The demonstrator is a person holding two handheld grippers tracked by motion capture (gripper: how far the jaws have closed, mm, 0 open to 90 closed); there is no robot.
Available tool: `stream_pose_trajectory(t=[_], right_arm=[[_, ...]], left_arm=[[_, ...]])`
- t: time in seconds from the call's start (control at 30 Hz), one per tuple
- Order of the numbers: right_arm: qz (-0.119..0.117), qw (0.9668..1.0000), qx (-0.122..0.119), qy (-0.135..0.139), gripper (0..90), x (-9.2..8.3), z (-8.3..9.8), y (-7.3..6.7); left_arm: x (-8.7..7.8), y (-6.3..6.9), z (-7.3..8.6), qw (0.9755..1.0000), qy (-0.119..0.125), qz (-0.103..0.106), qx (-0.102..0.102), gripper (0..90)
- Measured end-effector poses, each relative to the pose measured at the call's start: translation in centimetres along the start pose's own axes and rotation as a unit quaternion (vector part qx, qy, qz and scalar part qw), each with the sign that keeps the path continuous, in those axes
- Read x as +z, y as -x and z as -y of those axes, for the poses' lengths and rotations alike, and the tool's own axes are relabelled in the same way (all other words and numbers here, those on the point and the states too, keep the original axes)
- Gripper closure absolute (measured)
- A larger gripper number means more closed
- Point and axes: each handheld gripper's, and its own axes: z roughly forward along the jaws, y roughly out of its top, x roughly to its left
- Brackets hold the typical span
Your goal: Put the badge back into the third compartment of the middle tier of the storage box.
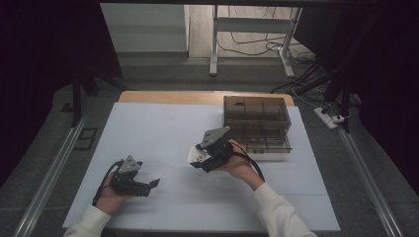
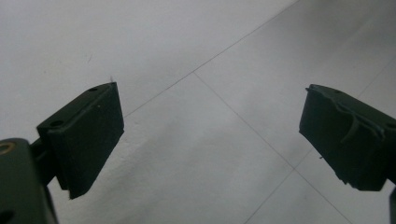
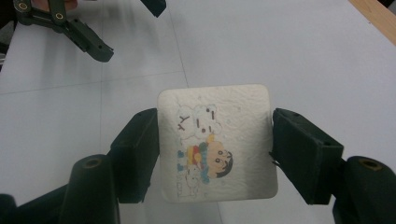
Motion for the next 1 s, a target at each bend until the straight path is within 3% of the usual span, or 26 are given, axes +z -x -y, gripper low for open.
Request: stream_pose_trajectory(t=[1.0], right_arm=[[0.054,0.9982,0.023,0.009,33.1,-4.8,2.3,1.9]], left_arm=[[0.1,0.0,0.1,1.0,-0.002,0.0,0.002,6.6]])
